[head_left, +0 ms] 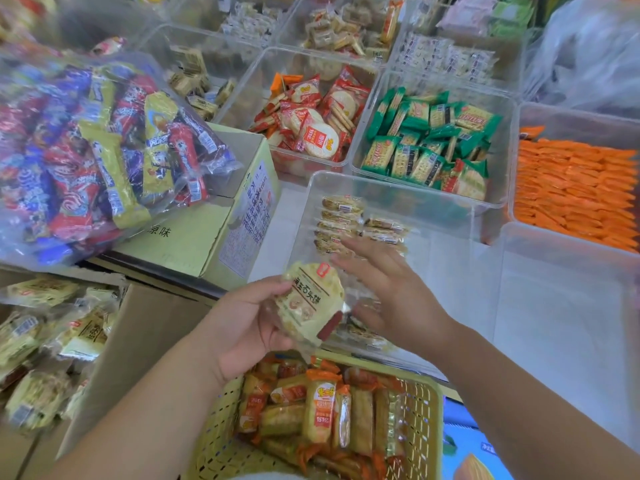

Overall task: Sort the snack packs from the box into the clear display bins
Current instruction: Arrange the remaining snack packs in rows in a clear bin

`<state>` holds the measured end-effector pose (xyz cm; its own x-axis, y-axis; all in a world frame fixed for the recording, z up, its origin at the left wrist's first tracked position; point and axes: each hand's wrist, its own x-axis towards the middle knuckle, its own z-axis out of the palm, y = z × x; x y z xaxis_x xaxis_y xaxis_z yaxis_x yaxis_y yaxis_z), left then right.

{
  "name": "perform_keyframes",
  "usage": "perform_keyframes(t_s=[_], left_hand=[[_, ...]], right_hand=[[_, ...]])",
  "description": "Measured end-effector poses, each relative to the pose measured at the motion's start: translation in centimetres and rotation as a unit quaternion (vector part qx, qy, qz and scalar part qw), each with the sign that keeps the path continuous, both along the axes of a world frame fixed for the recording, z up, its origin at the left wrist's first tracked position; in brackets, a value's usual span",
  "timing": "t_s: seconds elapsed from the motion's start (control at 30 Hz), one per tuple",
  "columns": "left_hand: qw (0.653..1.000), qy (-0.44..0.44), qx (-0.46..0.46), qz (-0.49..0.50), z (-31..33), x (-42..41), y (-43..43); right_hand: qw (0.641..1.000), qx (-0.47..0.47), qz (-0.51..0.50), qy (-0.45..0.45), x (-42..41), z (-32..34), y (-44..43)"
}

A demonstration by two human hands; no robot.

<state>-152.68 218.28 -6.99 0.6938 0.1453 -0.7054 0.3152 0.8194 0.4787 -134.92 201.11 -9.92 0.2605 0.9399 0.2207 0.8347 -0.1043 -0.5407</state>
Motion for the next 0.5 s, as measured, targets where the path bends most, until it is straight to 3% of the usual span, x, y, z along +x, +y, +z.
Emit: perform_keyframes(t_s=[0.13,0.23,0.3,0.37,0.43,0.5], left_hand=[[0.993,0.038,0.080,-0.080,0.3,0.7,-0.8],[0.988,0.078,0.116,-0.058,0.5,1.4,-1.5],[0.971,0.110,0.208,-0.041,0.7,1.8,-1.8],[0.895,0.160,0.410,-0.079,0.5,1.6,-1.7],[0.774,0.174,0.584,-0.171,-0.6,0.7,-1.4],[0.701,0.179,0.642,-0.253,-1.9,0.0,-1.3]], right_hand=[[0.998,0.034,0.047,0.003,-0.8,2.0,-0.7],[0.997,0.052,0.058,0.008,-1.0,2.2,-1.0],[0.996,0.070,0.014,0.056,-0.9,1.7,-1.5],[0.987,0.067,-0.090,0.114,-0.1,1.3,-2.0],[0.969,0.057,-0.212,0.117,1.9,0.6,-2.1],[0.947,0.052,-0.303,0.098,4.8,-0.2,-1.7]])
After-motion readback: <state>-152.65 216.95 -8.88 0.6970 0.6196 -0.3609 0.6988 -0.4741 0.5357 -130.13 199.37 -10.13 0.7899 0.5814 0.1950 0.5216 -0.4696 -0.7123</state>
